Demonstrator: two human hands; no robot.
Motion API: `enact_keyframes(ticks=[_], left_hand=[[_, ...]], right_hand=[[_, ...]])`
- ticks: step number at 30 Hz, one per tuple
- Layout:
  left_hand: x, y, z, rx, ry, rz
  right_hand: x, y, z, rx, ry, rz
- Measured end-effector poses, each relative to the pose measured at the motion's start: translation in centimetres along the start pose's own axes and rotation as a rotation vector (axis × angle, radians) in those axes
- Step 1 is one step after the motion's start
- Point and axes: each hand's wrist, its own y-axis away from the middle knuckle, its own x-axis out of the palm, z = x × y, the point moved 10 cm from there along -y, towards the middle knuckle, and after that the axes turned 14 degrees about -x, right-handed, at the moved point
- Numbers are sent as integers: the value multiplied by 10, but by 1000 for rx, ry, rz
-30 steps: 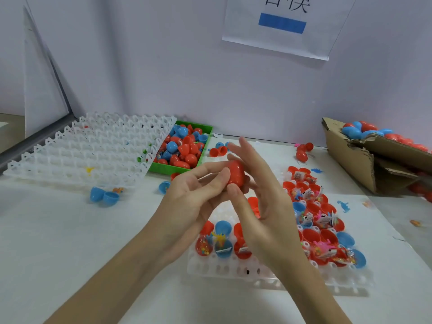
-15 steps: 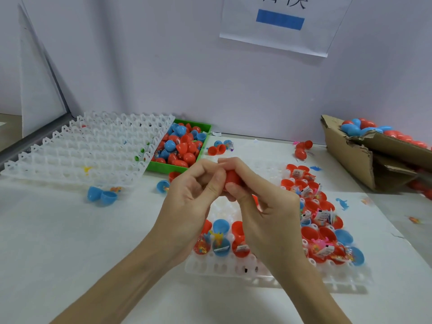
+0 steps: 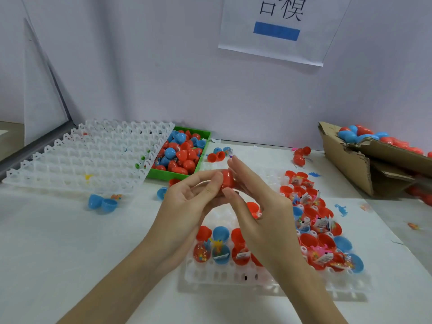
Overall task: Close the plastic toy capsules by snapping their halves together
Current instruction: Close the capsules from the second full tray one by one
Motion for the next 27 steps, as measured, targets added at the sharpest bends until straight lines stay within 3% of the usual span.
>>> enact_keyframes(ticks=[3, 6, 13, 16, 21, 27], left_hand=[[-28, -16, 10, -154, 211, -83], [-63, -27, -4, -166, 339, -163], [-89, -39, -24, -93, 257, -161], [-90, -36, -32, -2, 54, -168], [-81, -24, -37, 86, -418, -327], [-29, -21, -12, 122, -886, -151]], right_hand=[[-2, 4, -13, 99, 43, 6], [-10, 8, -25, 170, 63, -34], [-17, 8, -34, 224, 77, -73], [-23, 8, -37, 223, 75, -101], [-37, 7, -53, 252, 179, -79], [-58, 6, -74, 297, 379, 30]])
